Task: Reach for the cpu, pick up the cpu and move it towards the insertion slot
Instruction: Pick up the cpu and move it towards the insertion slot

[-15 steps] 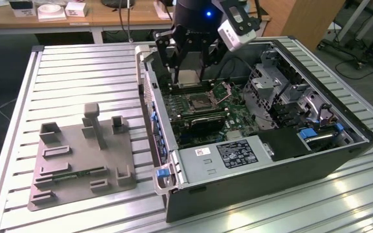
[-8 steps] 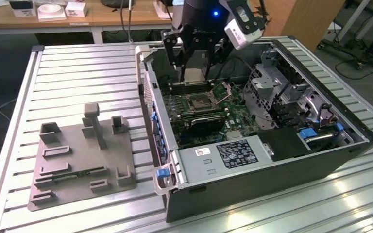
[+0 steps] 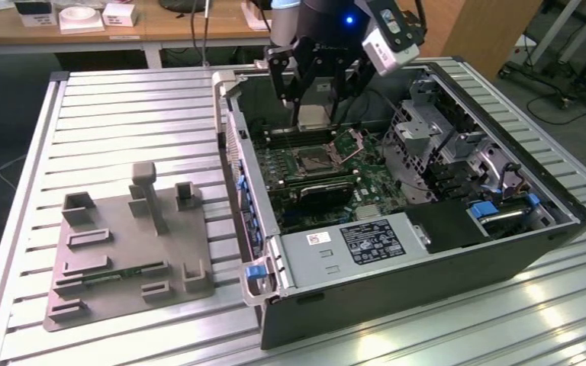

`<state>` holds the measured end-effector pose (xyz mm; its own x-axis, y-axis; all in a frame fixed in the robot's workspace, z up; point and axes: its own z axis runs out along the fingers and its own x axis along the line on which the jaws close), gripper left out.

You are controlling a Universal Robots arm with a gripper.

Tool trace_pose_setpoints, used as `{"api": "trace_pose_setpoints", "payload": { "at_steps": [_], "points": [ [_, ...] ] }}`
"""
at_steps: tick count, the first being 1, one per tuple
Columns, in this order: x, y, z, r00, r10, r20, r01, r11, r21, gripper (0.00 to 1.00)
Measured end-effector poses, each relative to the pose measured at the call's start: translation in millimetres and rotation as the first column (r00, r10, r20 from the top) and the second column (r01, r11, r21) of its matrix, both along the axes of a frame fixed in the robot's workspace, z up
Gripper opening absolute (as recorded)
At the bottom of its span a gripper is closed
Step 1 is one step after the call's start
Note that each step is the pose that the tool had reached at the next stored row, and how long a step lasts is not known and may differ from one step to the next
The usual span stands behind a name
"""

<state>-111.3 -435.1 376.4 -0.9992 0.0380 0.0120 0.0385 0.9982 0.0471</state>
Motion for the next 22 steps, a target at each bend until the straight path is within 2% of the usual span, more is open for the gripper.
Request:
{"api": "trace_pose_setpoints", "payload": {
  "at_steps": [22],
  "points": [
    [10.2,2.0,-0.3,1.0000,-0.002,0.0000,0.002,1.0000,0.0007,0.55]
  ]
}}
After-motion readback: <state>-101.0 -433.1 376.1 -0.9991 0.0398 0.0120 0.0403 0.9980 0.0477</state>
